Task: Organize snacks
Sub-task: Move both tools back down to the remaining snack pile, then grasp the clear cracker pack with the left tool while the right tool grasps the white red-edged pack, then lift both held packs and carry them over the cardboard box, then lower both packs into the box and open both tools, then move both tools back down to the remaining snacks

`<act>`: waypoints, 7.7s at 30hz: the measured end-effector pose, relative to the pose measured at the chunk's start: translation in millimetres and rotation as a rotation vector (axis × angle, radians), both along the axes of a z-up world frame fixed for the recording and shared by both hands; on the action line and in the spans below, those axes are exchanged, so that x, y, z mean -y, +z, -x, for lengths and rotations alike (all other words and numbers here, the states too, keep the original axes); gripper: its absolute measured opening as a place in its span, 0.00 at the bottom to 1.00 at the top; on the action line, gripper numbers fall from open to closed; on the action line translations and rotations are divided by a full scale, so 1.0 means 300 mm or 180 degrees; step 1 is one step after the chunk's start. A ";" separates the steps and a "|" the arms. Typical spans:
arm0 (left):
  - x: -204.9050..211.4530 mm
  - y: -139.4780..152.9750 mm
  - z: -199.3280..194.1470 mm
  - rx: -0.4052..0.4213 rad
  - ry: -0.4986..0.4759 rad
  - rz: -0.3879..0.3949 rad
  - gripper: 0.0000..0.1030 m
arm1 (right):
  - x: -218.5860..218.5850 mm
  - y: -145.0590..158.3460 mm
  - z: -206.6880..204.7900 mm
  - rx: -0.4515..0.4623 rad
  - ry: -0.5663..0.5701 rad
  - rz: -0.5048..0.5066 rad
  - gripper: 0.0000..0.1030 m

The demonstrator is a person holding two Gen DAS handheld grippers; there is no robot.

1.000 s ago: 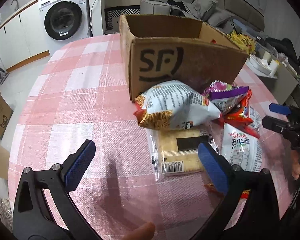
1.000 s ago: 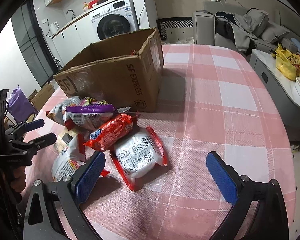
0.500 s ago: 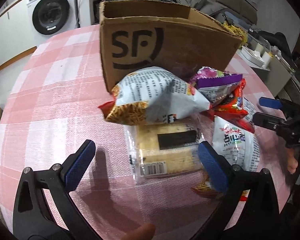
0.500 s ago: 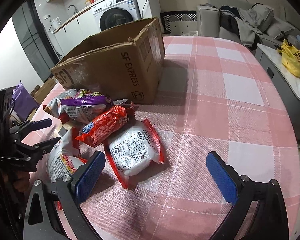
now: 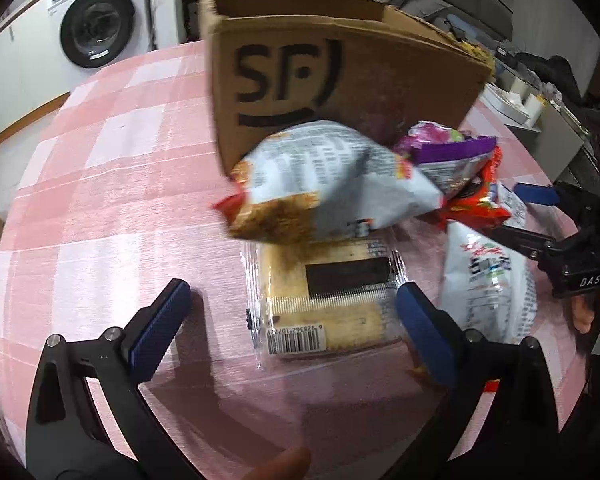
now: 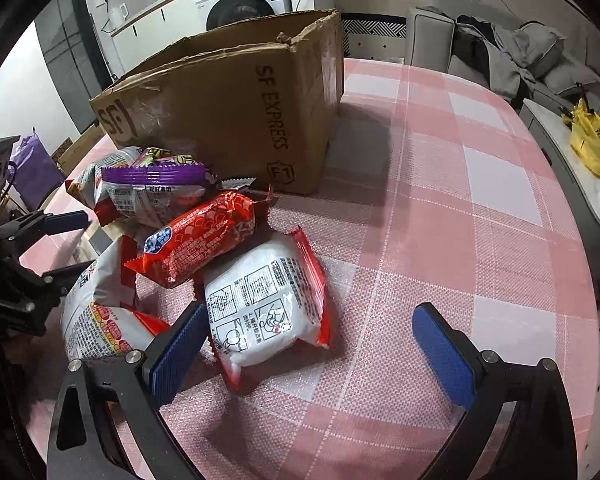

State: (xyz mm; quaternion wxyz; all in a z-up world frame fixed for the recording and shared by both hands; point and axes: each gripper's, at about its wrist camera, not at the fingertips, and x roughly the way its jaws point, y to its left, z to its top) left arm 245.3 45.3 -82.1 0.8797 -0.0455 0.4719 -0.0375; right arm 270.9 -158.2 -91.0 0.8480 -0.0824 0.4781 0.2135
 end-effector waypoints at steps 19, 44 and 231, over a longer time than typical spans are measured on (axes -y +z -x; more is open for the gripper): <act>0.030 -0.005 0.038 -0.0002 -0.0169 -0.0091 0.86 | -0.001 0.016 0.027 0.0096 0.0175 -0.0113 0.79; -0.009 0.051 0.188 0.0199 -0.0159 0.0139 0.54 | 0.022 0.030 0.111 0.0126 0.0249 -0.0210 0.50; 0.006 0.096 -0.019 0.0338 0.0068 -0.0111 0.99 | -0.037 0.070 0.001 0.0062 -0.0141 -0.0382 1.00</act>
